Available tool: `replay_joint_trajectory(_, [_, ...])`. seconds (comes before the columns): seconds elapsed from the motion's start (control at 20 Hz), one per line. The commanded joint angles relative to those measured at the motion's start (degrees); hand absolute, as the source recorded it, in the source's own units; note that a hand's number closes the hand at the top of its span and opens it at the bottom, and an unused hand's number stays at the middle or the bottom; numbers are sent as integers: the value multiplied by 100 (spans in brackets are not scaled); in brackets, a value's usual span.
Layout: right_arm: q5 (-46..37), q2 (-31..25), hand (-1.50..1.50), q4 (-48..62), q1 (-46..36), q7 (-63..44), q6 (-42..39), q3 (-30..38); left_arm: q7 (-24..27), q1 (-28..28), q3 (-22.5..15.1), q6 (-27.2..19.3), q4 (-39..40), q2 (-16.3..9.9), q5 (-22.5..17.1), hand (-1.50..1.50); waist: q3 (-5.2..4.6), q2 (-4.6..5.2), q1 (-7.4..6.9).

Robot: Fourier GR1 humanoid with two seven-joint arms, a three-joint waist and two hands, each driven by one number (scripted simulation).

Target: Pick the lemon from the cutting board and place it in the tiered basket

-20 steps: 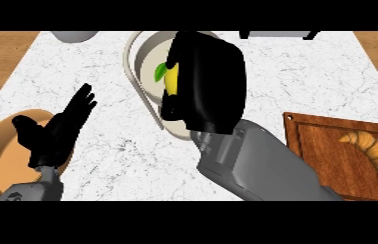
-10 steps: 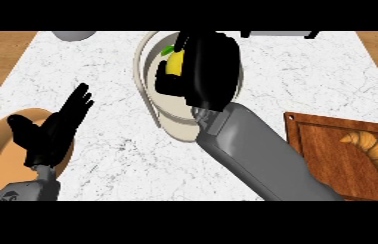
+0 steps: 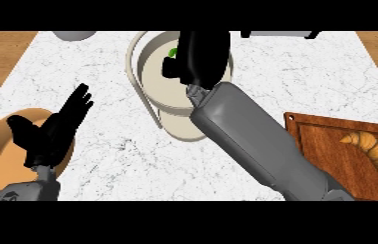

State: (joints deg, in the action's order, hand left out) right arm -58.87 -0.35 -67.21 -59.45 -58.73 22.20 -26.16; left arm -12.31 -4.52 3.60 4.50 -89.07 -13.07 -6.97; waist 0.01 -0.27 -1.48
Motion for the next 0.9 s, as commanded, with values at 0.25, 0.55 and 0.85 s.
replay_joint_trajectory(0.25, [446, 33, -150, -93, -22, -518, 1701, 373, 10, -154, -74, -167, 30, 120, 193, 0, -1, 45, 2])
replay_joint_trajectory(0.55, [564, 34, -150, -1008, 334, -334, 2447, 973, 79, -30, 79, 49, 103, 6, 5, 0, 3, 17, 109])
replay_joint_trajectory(0.85, [-85, -111, -150, -2414, 853, -572, 2122, 1608, 99, 334, 61, -60, -133, 72, 102, 0, 2, -42, 274])
